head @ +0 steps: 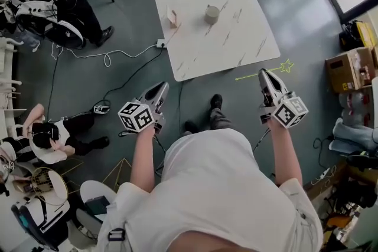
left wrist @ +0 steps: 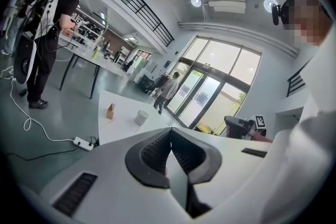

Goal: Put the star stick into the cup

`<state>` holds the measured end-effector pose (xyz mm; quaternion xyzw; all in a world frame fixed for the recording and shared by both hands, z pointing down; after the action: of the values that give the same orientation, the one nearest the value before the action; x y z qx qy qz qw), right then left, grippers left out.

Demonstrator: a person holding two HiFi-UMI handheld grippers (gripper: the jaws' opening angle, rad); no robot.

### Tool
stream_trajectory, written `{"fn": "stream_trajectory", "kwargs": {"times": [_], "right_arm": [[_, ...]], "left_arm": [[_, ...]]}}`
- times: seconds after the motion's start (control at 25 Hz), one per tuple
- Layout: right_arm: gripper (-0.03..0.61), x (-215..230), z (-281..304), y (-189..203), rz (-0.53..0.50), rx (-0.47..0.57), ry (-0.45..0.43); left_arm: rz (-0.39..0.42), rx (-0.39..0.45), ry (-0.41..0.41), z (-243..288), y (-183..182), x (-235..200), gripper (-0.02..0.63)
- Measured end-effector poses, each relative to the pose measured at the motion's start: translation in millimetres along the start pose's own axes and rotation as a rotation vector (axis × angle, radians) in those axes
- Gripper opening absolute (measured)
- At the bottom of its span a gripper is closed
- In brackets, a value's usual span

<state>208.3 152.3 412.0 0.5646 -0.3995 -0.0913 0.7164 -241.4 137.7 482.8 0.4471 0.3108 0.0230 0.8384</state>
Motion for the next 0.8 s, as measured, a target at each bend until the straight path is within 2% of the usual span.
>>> {"fn": "stream_trajectory", "kwargs": {"times": [0.48,0.8], "right_arm": [[0.032,98.1,52.1,-43.5,0.027,-0.033,-0.089],[0.032,165.8,70.9,-71.0,0.043,-0.061,-0.14]], "left_arm": [[-0.016,0.021,-0.064,79.4,-32.9,20.2,0.014],[-0.051,0.08,-0.133,118.8,-55.6,33.4,0.014]]}}
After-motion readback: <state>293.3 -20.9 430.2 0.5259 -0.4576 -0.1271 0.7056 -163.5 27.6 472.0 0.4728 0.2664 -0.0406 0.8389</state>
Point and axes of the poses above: the fingertips, and each gripper's own axes: z forward along the fingers, x to its right, y out of its underside, the point moved 10 cm from there along -z, backward along the fingers, and after that the axes turned 13 degrees about -y, right-handed, at the moved point
